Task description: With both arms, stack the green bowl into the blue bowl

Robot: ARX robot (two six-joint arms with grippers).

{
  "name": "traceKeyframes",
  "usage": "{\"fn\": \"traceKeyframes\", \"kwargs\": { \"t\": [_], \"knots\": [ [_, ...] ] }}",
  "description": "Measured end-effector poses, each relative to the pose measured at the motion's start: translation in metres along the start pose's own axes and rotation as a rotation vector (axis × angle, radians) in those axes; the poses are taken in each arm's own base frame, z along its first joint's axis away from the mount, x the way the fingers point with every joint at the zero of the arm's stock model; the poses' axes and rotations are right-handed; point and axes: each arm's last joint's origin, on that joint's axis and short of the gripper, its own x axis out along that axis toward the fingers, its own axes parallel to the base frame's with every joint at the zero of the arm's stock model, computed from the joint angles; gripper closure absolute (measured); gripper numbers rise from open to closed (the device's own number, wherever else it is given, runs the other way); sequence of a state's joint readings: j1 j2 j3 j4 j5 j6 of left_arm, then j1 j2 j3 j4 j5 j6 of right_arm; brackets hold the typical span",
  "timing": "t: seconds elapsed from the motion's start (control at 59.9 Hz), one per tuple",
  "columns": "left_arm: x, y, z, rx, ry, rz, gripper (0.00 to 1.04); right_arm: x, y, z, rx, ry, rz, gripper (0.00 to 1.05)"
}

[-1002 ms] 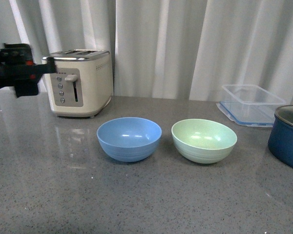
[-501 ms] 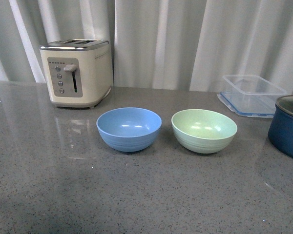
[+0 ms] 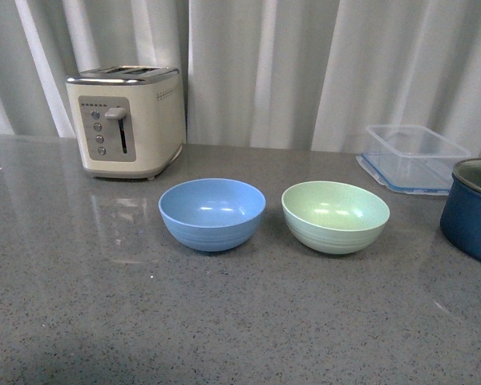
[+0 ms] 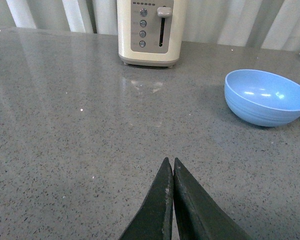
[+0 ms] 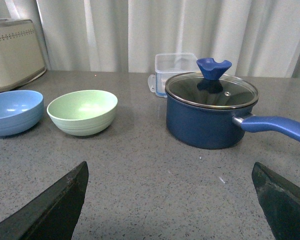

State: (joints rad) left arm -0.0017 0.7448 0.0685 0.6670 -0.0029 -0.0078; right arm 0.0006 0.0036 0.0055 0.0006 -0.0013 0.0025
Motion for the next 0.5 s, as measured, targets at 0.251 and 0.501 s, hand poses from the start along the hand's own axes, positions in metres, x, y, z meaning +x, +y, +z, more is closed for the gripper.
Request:
{"fn": "traceKeyframes", "kwargs": {
  "t": [0.251,0.501],
  "knots": [
    [-0.014,0.000,-0.006,0.000,-0.014,-0.003,1.01,0.000,0.000,0.000,0.000,0.000,0.000,0.10],
    [-0.027,0.000,-0.001,0.000,-0.035,-0.003,1.01,0.000,0.000,0.000,0.000,0.000,0.000,0.10]
  ]
}}
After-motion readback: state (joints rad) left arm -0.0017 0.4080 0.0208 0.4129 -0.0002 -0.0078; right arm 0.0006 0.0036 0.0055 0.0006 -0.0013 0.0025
